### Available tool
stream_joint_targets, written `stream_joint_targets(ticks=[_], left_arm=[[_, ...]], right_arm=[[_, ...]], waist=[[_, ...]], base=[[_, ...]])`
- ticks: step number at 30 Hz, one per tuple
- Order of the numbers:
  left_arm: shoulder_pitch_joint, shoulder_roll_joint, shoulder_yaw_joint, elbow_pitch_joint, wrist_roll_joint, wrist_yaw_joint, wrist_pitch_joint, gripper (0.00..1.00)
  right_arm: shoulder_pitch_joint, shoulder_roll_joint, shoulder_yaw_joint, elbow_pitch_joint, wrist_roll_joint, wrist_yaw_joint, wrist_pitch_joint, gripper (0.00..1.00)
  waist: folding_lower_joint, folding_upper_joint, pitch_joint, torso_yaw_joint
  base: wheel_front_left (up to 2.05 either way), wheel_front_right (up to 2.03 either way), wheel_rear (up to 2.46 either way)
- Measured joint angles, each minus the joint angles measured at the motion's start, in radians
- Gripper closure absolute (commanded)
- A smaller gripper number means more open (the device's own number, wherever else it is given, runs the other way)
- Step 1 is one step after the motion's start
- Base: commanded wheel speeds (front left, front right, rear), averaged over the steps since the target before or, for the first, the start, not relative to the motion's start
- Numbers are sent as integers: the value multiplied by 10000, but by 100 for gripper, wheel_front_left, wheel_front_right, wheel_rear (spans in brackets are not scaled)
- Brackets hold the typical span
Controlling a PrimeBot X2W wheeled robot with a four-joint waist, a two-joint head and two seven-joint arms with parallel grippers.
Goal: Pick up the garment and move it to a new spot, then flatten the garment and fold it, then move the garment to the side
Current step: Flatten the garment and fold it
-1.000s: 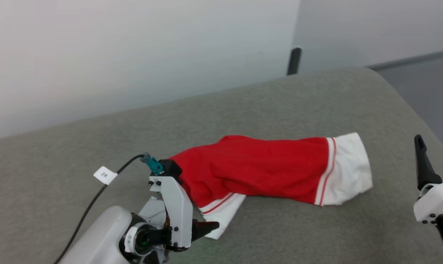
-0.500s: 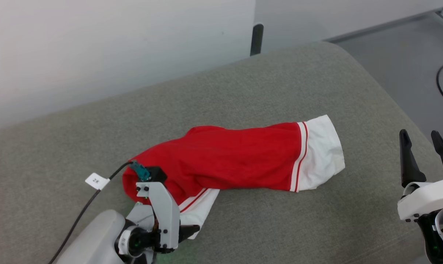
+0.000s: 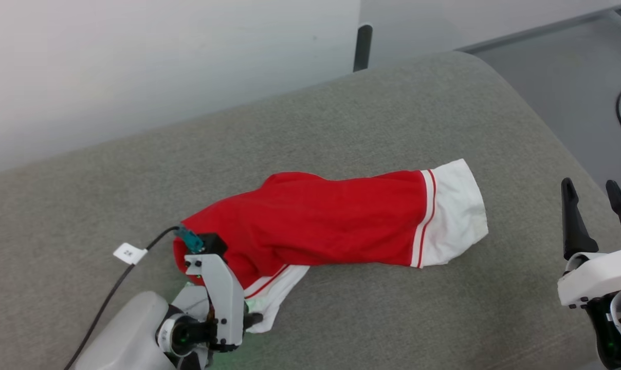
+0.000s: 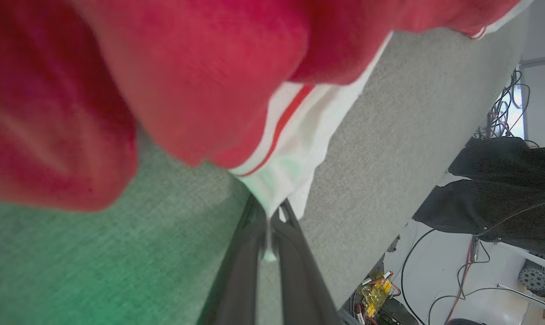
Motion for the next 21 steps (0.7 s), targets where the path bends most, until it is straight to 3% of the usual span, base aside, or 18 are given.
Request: stream_joint_targets(ticks=[3, 21], left_arm=[[-46, 180, -40, -46, 15, -63, 128, 100], [-512, 2704, 470, -1060, 897, 192, -63, 100]], right_arm=[[79, -79, -98, -71, -8, 0, 81, 0], [867, -353, -98, -522, -73, 0, 690, 0]], waist=[[0, 0, -130, 196], [0, 0, -1046, 2032]], base=[[0, 0, 0], [0, 0, 0]])
